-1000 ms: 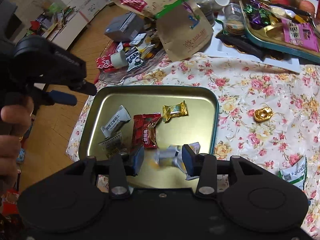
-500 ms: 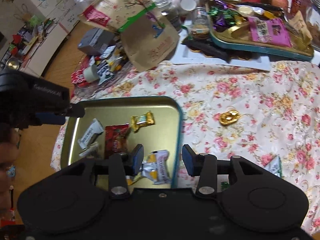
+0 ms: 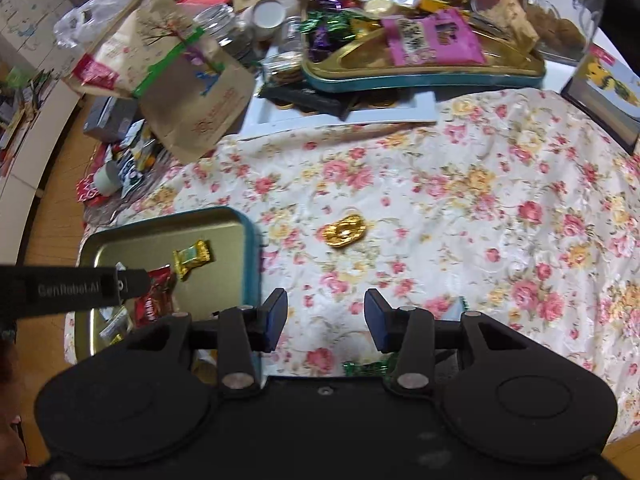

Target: Organize snacks

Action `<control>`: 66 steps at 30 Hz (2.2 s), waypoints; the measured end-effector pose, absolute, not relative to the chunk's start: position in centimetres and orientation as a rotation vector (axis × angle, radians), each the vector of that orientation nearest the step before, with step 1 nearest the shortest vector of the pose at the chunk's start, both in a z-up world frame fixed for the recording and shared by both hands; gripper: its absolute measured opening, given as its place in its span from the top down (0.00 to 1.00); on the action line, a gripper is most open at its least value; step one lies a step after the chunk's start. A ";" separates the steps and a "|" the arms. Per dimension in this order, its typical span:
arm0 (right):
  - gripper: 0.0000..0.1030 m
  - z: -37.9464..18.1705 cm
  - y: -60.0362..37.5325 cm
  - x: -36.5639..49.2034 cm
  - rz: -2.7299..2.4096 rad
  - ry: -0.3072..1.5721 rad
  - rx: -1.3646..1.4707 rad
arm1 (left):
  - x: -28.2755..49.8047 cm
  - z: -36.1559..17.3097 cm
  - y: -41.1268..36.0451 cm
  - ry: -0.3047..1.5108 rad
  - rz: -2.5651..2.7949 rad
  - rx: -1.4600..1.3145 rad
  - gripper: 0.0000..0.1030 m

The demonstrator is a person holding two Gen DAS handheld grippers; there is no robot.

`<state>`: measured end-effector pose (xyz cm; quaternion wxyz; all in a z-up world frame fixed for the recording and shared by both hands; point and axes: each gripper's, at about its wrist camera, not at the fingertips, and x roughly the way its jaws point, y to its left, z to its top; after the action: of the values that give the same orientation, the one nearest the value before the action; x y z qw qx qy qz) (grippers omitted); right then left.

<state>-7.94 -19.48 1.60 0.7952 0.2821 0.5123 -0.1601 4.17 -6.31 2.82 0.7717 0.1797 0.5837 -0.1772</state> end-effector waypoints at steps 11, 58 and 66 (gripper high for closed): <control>0.56 1.0 -24.3 -11.9 -0.430 1.090 0.663 | 1.3 2.0 -10.3 1.291 -0.483 0.464 0.53; 0.56 -6.1 -29.0 -13.9 -0.557 1.156 0.486 | 1.7 1.5 -12.0 1.355 -0.520 0.416 0.53; 0.55 -2.0 -29.9 -15.0 -0.509 1.036 0.752 | 3.5 0.2 -13.6 1.366 -0.490 0.305 0.53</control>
<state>-15.05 -29.87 -1.96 0.7720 0.3470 0.4780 -0.2348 3.54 -13.57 0.15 0.7375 0.1391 0.6220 -0.2232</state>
